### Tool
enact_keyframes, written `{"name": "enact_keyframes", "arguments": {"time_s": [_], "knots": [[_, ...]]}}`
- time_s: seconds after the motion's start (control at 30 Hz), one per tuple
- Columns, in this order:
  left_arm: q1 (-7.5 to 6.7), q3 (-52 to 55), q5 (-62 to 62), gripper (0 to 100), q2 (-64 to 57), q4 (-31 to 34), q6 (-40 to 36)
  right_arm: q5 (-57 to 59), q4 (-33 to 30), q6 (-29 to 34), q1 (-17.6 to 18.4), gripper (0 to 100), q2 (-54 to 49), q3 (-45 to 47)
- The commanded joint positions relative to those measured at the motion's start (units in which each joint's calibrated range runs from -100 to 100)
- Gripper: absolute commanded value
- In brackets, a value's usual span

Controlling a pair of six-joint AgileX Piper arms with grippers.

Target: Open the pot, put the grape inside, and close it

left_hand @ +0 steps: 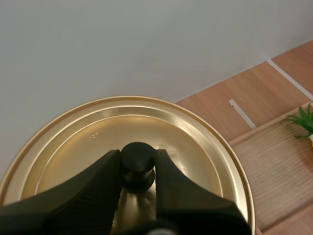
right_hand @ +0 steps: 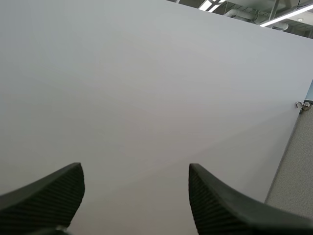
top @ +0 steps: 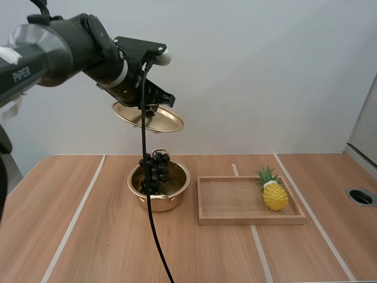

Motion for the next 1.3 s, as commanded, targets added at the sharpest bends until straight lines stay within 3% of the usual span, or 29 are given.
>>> {"name": "enact_keyframes", "arguments": {"time_s": [0.0,0.3,0.57,1.27], "knots": [[0.03,4.1,-6.5,0,-0.2,-3.8,2.2,-0.1,-0.5,0.4,-0.2,100,-0.6,-0.2],[0.03,15.6,-22.2,0,-0.2,-10.8,7.1,0.5,-0.5,0.4,-0.2,100,-0.6,-0.2],[0.03,21.2,-32.7,0,-0.2,-12.5,7.1,0.9,-0.5,0.4,-0.2,100,-0.6,-0.2],[0.03,25.2,-28.7,0,5.1,-17.8,7.1,0.9,-0.5,0.4,-0.2,100,-0.6,-0.2]]}}
